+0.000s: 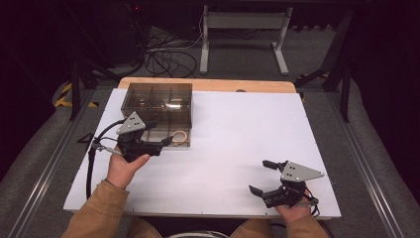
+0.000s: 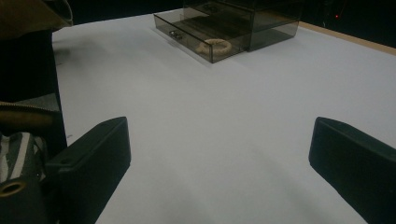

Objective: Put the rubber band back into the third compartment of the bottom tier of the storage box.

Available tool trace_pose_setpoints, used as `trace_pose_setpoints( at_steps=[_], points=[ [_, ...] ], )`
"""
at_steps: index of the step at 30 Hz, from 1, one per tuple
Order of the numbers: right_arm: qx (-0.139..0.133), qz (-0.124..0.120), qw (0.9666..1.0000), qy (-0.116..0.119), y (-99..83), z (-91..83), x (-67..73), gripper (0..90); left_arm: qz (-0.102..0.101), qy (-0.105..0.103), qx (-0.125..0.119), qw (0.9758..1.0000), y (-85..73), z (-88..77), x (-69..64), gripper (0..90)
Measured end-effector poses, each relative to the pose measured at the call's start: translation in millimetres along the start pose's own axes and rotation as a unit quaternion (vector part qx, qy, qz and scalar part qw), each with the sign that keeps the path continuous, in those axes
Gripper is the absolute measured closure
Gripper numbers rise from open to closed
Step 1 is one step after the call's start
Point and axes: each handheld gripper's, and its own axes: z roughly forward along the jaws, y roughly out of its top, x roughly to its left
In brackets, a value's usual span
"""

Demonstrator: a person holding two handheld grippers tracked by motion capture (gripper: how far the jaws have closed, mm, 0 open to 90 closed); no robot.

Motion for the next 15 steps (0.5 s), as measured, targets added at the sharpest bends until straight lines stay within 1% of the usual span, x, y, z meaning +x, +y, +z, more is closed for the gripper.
trace_pose_setpoints(
  at_steps=[2,5,7,8,11,12,15],
  points=[
    [0.0,0.0,1.0,-0.001,0.1,-0.2,0.1,5.9,0.004,-0.002,-0.006,1.0,-1.5,-5.3,-1.4,17.1],
    [0.0,0.001,1.0,-0.002,-0.1,-0.3,-0.3,5.6,0.001,-0.012,-0.016,0.9998,-5.4,-12.7,-3.6,15.5],
    [0.0,0.002,1.0,-0.002,-0.1,-0.4,-0.4,5.5,0.004,-0.014,-0.021,0.9997,-8.6,-18.3,-4.3,14.2],
    [0.0,0.001,1.0,-0.002,-0.1,-0.3,-0.5,5.3,0.002,-0.016,-0.023,0.9996,-9.9,-20.0,-4.8,14.0],
    [-0.001,0.001,1.0,-0.002,0.0,-0.2,-0.4,5.1,0.003,-0.022,-0.027,0.9994,-14.8,-26.6,-5.4,12.7],
    [-0.001,0.001,1.0,-0.002,0.0,-0.1,-0.4,5.0,0.007,-0.02,-0.028,0.9994,-16.5,-28.8,-5.1,12.2],
    [0.001,0.002,1.0,-0.002,0.0,0.3,-0.2,4.7,0.01,-0.023,-0.032,0.9992,-22.6,-34.4,-6.0,11.3]
  ],
)
